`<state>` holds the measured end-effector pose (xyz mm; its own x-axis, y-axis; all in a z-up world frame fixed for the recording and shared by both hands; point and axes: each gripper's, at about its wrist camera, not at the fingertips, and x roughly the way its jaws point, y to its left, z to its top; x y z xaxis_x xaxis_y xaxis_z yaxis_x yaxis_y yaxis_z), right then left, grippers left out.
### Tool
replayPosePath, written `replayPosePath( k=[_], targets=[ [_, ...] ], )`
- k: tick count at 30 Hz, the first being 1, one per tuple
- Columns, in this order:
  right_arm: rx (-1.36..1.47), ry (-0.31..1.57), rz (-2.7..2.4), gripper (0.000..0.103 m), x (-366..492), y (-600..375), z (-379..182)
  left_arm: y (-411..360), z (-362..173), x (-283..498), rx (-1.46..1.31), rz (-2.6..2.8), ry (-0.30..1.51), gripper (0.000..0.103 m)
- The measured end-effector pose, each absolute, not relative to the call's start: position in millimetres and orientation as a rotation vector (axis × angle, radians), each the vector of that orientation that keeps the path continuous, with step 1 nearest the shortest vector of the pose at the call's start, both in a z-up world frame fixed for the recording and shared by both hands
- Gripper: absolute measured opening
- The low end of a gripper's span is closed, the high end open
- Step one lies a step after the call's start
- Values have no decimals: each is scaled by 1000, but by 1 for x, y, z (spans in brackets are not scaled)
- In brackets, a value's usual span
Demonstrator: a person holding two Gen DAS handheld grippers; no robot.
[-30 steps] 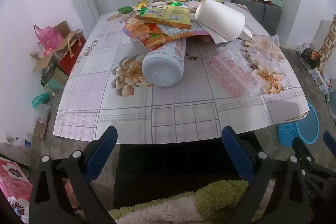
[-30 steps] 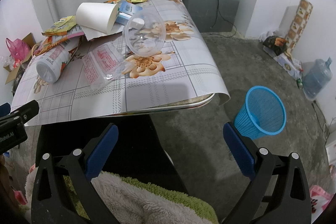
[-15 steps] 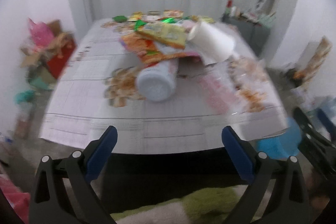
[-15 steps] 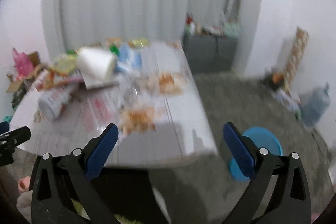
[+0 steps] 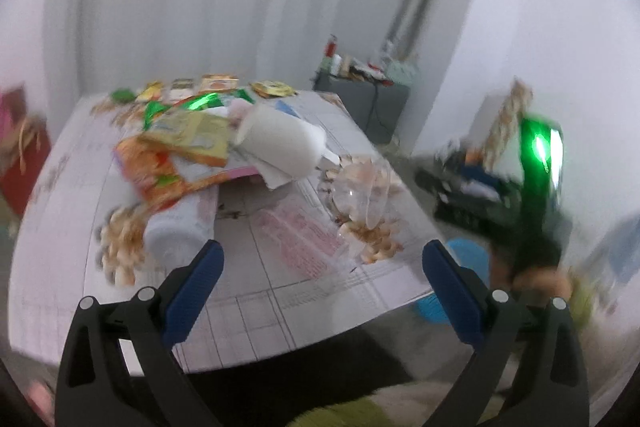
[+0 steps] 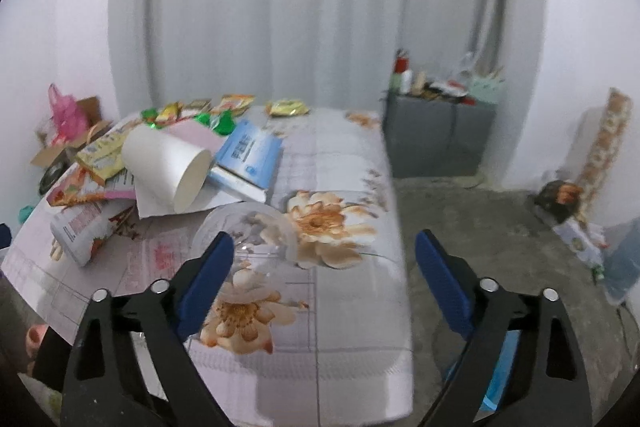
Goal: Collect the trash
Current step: 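Grasp the clear plastic cup with the right tool while the left tool grasps the pink-printed wrapper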
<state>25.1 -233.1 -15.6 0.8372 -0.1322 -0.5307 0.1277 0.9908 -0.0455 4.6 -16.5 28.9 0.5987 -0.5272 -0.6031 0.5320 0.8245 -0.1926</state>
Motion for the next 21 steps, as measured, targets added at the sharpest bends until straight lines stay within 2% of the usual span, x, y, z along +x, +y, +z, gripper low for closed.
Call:
replayPosePath(
  k=[2, 5, 11, 15, 19, 21],
  targets=[
    [10, 601, -96, 78, 42, -238, -23, -28, 19, 11, 56, -637, 721, 97],
    [11, 626, -59, 75, 53, -242, -32, -41, 4, 20, 125, -651, 730, 97],
    [18, 660, 65, 71, 75, -247, -41, -76, -17, 17, 380, -698, 650, 81],
    [9, 685, 112, 66, 86, -248, -45, -95, -39, 25, 507, -693, 672, 66],
    [20, 727, 143, 56, 98, -250, -53, -108, -61, 35, 603, -669, 725, 55],
    [35, 745, 153, 47, 101, -252, -57, -108, -64, 38, 597, -670, 729, 53]
  ],
)
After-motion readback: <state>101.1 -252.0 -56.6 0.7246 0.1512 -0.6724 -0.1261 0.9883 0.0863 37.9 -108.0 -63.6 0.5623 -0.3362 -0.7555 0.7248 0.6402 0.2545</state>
